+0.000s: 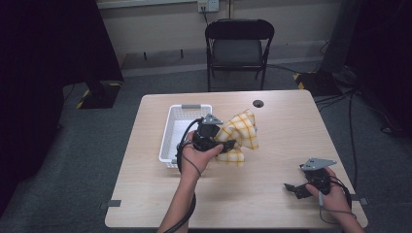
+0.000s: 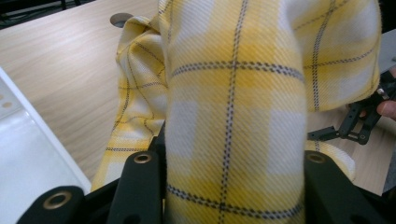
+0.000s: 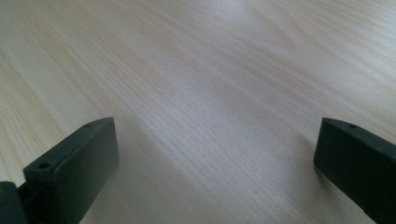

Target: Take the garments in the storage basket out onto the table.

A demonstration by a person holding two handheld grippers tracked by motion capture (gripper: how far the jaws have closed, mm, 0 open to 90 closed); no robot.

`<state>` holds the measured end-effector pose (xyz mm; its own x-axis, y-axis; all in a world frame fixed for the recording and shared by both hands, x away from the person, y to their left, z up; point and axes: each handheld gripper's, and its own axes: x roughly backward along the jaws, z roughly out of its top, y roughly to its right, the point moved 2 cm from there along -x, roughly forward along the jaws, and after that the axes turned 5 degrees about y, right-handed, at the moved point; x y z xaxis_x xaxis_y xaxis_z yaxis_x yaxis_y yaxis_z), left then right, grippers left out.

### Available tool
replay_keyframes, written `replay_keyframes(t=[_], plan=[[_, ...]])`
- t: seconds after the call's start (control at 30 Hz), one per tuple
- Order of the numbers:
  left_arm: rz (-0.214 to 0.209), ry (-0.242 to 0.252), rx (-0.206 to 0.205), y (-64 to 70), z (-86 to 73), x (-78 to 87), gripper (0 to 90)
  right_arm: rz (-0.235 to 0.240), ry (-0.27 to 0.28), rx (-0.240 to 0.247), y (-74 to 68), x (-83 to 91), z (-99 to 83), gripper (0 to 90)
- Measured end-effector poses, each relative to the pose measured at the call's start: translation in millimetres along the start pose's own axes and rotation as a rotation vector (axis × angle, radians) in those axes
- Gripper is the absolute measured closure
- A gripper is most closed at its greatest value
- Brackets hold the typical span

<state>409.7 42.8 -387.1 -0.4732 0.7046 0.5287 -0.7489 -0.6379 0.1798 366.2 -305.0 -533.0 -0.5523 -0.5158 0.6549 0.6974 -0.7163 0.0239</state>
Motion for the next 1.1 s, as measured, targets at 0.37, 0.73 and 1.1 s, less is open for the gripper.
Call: replay_keyframes(t=[0.37, 0.73, 1.1], plan=[[-0.027, -0.005, -0.009, 7.9, 0.0, -12.3, 59.3, 0.000, 0.000, 0.000, 0.0, 0.0, 0.0, 0.0], [-0.054, -0.018, -0.020, 15.9, -2.6, -24.6, 59.3, 0.000, 0.000, 0.000, 0.0, 0.0, 0.0, 0.0], [-0.082, -0.027, -0.025, 23.8, -7.1, -37.5, 59.3, 0.000, 0.000, 0.000, 0.0, 0.0, 0.0, 0.0]])
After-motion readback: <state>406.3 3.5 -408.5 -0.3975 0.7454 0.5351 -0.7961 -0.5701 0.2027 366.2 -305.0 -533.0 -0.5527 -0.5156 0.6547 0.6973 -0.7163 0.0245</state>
